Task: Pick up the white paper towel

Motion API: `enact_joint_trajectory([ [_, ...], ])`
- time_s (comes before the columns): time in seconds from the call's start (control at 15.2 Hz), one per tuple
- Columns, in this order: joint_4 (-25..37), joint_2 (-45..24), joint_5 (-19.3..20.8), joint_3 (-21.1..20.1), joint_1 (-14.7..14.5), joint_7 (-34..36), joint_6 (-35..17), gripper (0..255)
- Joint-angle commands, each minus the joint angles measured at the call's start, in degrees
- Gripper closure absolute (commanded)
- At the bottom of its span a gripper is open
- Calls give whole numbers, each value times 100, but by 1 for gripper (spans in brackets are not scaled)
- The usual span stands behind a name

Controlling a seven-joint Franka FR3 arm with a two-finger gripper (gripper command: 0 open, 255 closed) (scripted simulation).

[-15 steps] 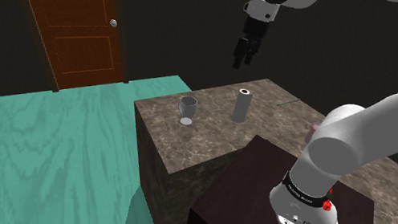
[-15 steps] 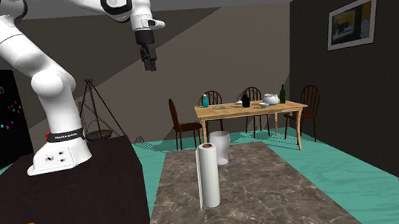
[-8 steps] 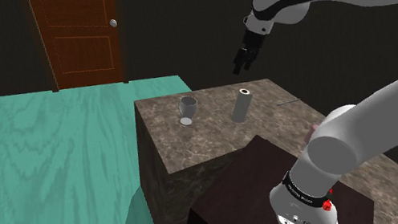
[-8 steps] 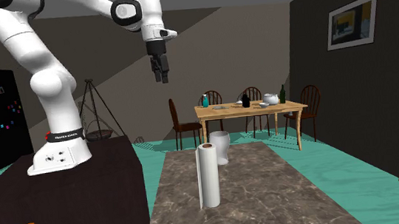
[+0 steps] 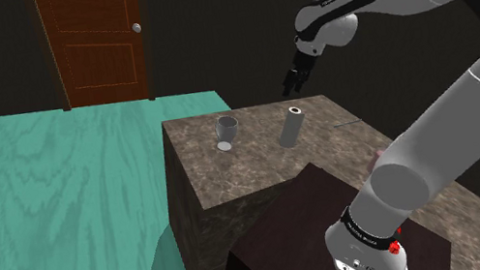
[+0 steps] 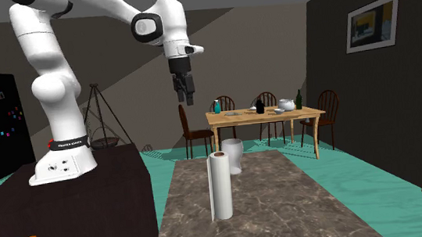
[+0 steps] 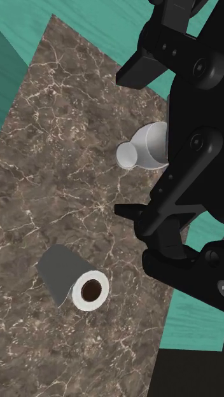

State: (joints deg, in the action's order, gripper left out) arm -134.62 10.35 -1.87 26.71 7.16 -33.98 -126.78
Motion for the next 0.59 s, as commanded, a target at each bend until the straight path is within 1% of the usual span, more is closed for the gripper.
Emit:
enact_joint_trajectory([
  [0.0, 161, -437, -229, 158, 5, -307, -235, 0],
  [0.26, 628, -1353, -849, 368, 114, -995, -522, 0],
  [0.53, 1218, -2291, -1533, 377, 401, -1664, -664, 0],
])
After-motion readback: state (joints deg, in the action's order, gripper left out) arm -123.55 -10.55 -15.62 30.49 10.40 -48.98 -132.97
